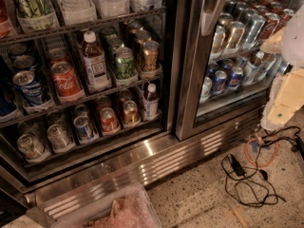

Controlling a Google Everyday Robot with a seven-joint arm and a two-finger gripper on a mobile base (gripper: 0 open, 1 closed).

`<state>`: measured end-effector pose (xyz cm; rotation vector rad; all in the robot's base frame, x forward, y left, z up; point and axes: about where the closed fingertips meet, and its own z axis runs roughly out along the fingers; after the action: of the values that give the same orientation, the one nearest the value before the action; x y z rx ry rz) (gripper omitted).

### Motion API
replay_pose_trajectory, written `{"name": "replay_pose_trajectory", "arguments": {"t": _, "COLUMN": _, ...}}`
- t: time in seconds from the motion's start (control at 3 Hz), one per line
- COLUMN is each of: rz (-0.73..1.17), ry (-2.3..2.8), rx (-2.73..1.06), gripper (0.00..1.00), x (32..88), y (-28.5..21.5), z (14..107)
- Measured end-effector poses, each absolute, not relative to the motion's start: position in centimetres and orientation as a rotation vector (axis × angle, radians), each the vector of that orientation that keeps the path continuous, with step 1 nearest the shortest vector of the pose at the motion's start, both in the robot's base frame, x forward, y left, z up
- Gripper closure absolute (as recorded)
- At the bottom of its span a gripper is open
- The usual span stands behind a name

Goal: Pick blue plastic bottle from middle shelf of fridge

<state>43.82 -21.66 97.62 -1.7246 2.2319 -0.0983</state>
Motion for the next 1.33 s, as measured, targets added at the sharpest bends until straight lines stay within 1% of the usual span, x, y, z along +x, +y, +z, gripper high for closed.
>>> {"name": "replay_pose_trajectory", "arguments": {"t": 0.67, "rz": -0.08, "ry": 2.216, "rx": -1.636, "gripper": 0.0, "x": 46.2, "y": -20.5, "z": 97.5}}
{"name": "replay_pose_trajectory", "arguments": {"t": 1.33, "rz": 0.01, "ry": 2.187, "rx": -1.544, "gripper": 0.0, "x": 49.1, "y": -18.5, "z": 96.5}}
